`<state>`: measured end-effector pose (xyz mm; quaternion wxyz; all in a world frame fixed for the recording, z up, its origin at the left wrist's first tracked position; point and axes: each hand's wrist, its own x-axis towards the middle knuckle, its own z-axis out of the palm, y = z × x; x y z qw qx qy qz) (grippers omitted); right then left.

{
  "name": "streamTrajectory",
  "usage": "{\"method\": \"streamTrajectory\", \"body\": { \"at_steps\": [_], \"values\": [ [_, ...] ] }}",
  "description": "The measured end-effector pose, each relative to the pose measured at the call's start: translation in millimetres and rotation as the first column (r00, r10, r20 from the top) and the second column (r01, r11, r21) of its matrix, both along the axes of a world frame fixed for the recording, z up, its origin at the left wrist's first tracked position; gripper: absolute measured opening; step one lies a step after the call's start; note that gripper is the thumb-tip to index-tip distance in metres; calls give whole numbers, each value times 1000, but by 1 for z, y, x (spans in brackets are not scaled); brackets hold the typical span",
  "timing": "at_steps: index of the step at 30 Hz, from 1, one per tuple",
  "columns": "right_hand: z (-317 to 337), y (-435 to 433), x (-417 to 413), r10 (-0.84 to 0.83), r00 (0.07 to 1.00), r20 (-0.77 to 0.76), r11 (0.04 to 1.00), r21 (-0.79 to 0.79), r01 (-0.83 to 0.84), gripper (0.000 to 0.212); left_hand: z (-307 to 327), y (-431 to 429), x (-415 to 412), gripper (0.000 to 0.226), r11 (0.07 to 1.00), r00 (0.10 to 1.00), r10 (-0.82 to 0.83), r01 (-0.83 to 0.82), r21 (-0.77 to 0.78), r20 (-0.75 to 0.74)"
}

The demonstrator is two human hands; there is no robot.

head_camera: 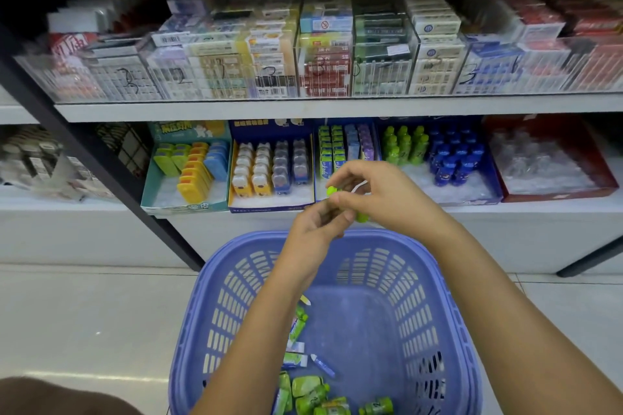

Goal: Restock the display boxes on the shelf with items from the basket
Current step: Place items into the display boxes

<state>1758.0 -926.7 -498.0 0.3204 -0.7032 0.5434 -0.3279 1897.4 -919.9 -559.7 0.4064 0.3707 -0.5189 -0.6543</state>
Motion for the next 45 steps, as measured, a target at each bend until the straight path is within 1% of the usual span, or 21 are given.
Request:
{"method": "streamTrajectory", "body": {
  "at_steps": [1, 3, 5, 7, 10, 11, 12, 13, 14, 15, 16, 18, 20, 22, 25, 29, 32, 36, 40, 43, 45],
  "values": [
    [2, 0, -2, -45, 993, 113, 998, 38, 41, 13, -2, 0, -1, 13, 998, 998, 3, 1, 56, -66],
    [8, -1, -9, -142, 940, 309, 985, 142, 102, 16, -3, -1, -1, 23, 989, 981, 6, 23, 149, -194],
    [11, 0, -16, -194, 893, 407, 966, 237, 102, 17, -3, -4, 0, 30, 983, 970, 18, 27, 181, -243],
    [10, 0, -17, -228, 876, 425, 954, 277, 114, 16, -4, -6, -2, 30, 984, 969, 24, 21, 177, -246],
    [7, -2, -15, -269, 894, 358, 955, 221, 199, 10, -6, -8, -8, 25, 986, 980, 50, -18, 166, -193],
    [7, -4, -16, -292, 893, 341, 953, 177, 244, 7, -6, -8, -10, 24, 991, 991, 61, -45, 127, -121],
    [5, -7, -21, -328, 885, 329, 945, 124, 304, 6, -6, -9, -11, 24, 996, 997, 76, -76, 44, 3],
    [3, -12, -28, -378, 876, 298, 923, 52, 381, 6, -8, -11, -12, 26, 993, 980, 99, -86, -84, 174],
    [0, -16, -37, -444, 864, 239, 885, -35, 465, 8, -11, -12, -11, 31, 972, 920, 136, -51, -231, 368],
    [-3, -21, -47, -517, 839, 169, 835, -119, 538, 11, -15, -14, -10, 37, 934, 826, 181, 26, -356, 534],
    [-6, -25, -57, -582, 805, 116, 784, -183, 593, 15, -18, -15, -11, 43, 893, 738, 218, 112, -435, 639],
    [-16, -33, -75, -649, 757, 70, 724, -249, 644, 19, -25, -16, -12, 52, 845, 633, 236, 241, -478, 737],
    [-29, -42, -86, -651, 758, 29, 722, -284, 631, 20, -31, -16, -15, 58, 826, 576, 232, 308, -471, 784],
    [-40, -50, -93, -633, 774, -13, 740, -303, 601, 21, -37, -16, -15, 61, 815, 544, 240, 338, -471, 804],
    [-49, -62, -101, -601, 796, -77, 774, -303, 556, 22, -40, -18, -15, 62, 811, 538, 249, 339, -477, 806],
    [-55, -77, -106, -587, 788, -185, 803, -255, 538, 23, -40, -21, -14, 60, 809, 554, 253, 328, -487, 793],
    [-61, -81, -104, -611, 755, -239, 791, -213, 574, 23, -41, -21, -14, 60, 810, 574, 250, 317, -493, 780],
    [-67, -85, -99, -650, 718, -250, 759, -176, 626, 22, -44, -25, -16, 59, 810, 581, 262, 302, -503, 770],
    [-66, -89, -100, -643, 717, -269, 762, -130, 634, 24, -44, -28, -17, 58, 818, 578, 249, 304, -489, 777],
    [-55, -90, -105, -579, 739, -346, 807, -109, 581, 26, -36, -25, -15, 56, 831, 609, 209, 302, -467, 765],
    [-48, -84, -106, -558, 733, -389, 820, -128, 557, 22, -29, -22, -10, 49, 838, 658, 226, 245, -487, 718]
  ]
}}
